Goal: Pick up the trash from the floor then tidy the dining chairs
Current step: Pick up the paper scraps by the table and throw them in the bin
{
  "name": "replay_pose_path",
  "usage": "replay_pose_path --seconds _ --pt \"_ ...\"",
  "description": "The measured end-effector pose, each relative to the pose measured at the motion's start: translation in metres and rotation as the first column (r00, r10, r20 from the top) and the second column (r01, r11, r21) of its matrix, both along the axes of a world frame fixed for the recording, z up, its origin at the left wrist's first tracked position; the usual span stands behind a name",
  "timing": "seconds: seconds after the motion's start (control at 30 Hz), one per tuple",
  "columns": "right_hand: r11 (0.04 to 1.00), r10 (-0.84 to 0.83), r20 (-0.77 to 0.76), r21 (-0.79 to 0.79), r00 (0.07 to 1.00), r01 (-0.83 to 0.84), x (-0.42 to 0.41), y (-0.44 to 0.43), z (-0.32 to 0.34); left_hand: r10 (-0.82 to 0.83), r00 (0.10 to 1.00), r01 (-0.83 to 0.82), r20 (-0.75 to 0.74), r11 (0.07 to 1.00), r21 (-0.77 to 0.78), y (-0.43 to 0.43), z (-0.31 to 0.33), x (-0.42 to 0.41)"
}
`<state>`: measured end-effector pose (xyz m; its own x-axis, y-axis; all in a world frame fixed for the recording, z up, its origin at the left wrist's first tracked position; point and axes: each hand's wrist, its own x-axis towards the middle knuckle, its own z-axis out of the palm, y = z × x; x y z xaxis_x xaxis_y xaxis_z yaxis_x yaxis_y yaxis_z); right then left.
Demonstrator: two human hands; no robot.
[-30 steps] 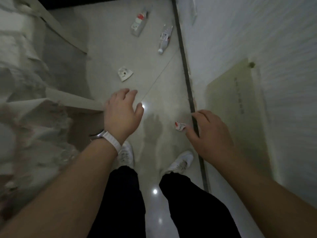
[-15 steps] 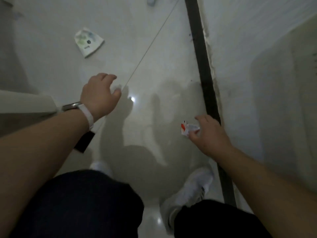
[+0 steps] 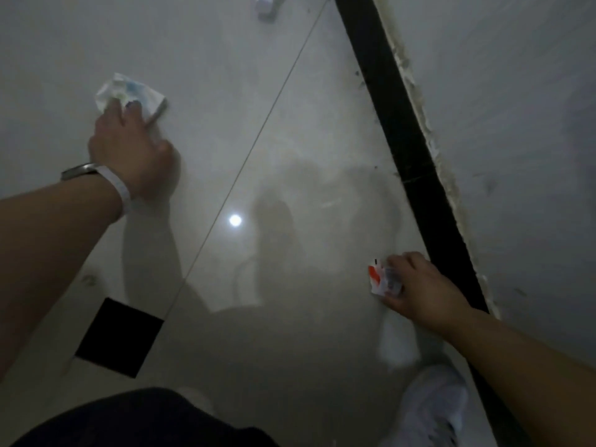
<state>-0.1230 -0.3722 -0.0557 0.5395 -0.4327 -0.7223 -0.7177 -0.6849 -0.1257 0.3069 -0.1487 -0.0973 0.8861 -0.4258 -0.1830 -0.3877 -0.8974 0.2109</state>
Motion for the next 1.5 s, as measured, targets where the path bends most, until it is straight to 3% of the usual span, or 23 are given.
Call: replay_pose_path --seconds 0.1,0.27,0.5,0.73,0.9,1.0,1.23,1.37,1.5 --pt "0.999 -0.040 0.047 -0.029 0.998 0.042 0.004 0.007 -0.013 -0.028 1.000 0.028 -0.010 0.999 0.032 0.001 -0.001 0.011" --pt "0.996 -0.088 -0.007 -0.031 0.996 0.088 0.029 0.010 -0.013 -0.141 0.990 0.140 0.009 0.988 0.068 0.006 -0.006 0.003" --pt "0.996 -0.087 0.029 0.033 0.996 0.086 0.049 0.021 -0.012 -0.175 0.972 0.183 0.157 0.983 -0.033 0.009 -0.004 -0.020" --pt "0.997 -0.067 0.236 -0.017 0.970 0.073 0.074 0.025 -0.002 -0.059 0.995 0.055 -0.084 0.998 -0.042 0.012 -0.004 -0.008" --pt "0.995 -0.097 0.219 -0.002 0.971 0.100 0.090 0.026 0.006 0.014 0.975 -0.052 -0.222 0.984 -0.169 0.008 0.006 -0.013" --pt "0.995 -0.094 0.232 0.002 0.968 0.096 0.106 0.018 0.012 0.038 0.967 -0.084 -0.253 0.981 -0.174 0.004 0.016 -0.016" --pt "0.999 -0.044 0.432 0.030 0.901 0.035 0.194 -0.006 0.052 0.057 0.958 -0.136 -0.282 0.954 -0.269 -0.009 0.065 -0.027" --pt "0.990 -0.117 0.547 0.126 0.829 0.057 0.227 0.008 0.098 0.155 0.926 -0.300 -0.344 0.855 -0.423 -0.015 0.110 -0.046" --pt "0.950 -0.289 0.605 0.276 0.742 0.145 0.212 0.034 0.168 0.197 0.831 -0.455 -0.520 0.778 -0.434 -0.016 0.164 -0.084"
